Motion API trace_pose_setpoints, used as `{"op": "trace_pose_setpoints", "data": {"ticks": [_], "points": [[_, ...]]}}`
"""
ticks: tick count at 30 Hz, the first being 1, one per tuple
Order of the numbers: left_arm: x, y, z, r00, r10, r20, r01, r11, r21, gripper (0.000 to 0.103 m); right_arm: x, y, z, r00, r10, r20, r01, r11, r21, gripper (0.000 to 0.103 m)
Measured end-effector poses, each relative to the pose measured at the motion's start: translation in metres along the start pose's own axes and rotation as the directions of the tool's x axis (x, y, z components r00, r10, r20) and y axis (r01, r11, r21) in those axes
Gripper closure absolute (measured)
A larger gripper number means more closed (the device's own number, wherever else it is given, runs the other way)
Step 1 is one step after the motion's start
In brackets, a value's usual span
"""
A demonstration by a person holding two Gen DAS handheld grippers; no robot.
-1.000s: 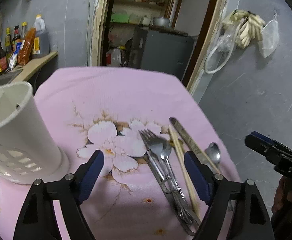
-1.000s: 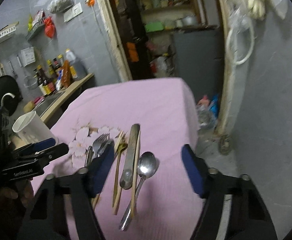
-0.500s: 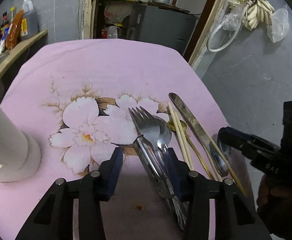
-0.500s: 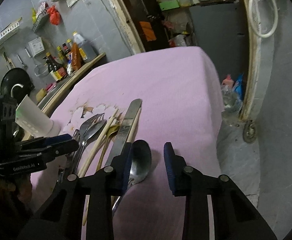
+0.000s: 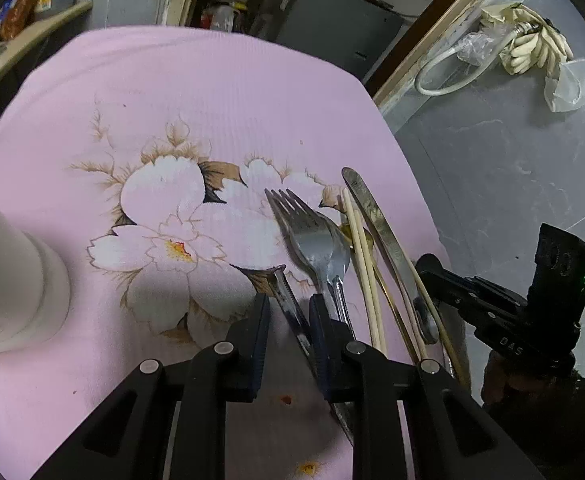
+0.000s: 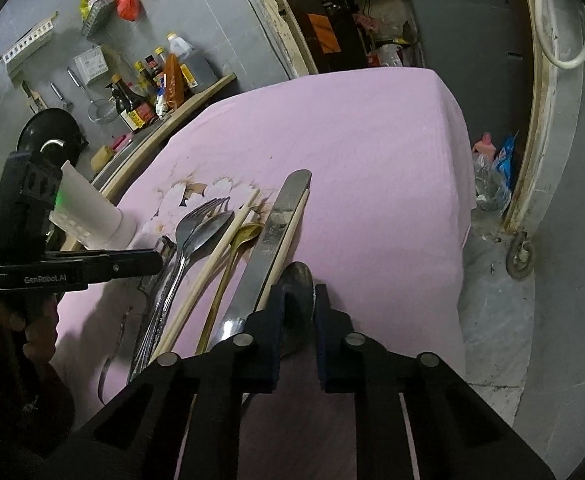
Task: Organize utensils
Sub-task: 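Grasp a silver fork with the left tool while the right tool grasps a thin utensil, then carry the held utensils into the white caddy and open both tools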
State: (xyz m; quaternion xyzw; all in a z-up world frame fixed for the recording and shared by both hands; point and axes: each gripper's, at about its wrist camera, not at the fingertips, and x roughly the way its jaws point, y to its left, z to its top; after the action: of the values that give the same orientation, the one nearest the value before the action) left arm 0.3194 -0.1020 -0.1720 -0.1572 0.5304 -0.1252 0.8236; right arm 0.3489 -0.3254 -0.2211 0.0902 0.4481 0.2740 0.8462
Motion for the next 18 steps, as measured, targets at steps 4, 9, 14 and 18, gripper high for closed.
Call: {"op": "trace_pose_setpoints", "data": {"ticks": [4, 9, 14, 18], "points": [[0.005, 0.000, 0.007, 0.998, -0.010, -0.055, 0.010, 1.000, -0.005, 0.084, -0.003, 0.003, 0.003, 1.000, 0.000, -0.016, 0.000, 1.000, 0.003, 0.099], [0.007, -0.001, 0.009, 0.995, -0.040, -0.091, 0.038, 0.999, -0.021, 0.092, -0.010, 0.012, 0.003, 1.000, -0.020, -0.020, 0.020, 1.000, 0.013, 0.100], [0.008, -0.003, 0.004, 0.992, -0.070, -0.105, 0.068, 0.997, -0.022, 0.095, -0.024, 0.018, -0.003, 0.998, -0.057, -0.004, 0.057, 0.998, 0.039, 0.100], [-0.003, -0.012, -0.004, 0.993, -0.089, -0.074, 0.091, 0.995, 0.029, 0.096, -0.046, 0.029, -0.008, 0.990, -0.133, 0.053, 0.131, 0.990, 0.056, 0.100]]}}
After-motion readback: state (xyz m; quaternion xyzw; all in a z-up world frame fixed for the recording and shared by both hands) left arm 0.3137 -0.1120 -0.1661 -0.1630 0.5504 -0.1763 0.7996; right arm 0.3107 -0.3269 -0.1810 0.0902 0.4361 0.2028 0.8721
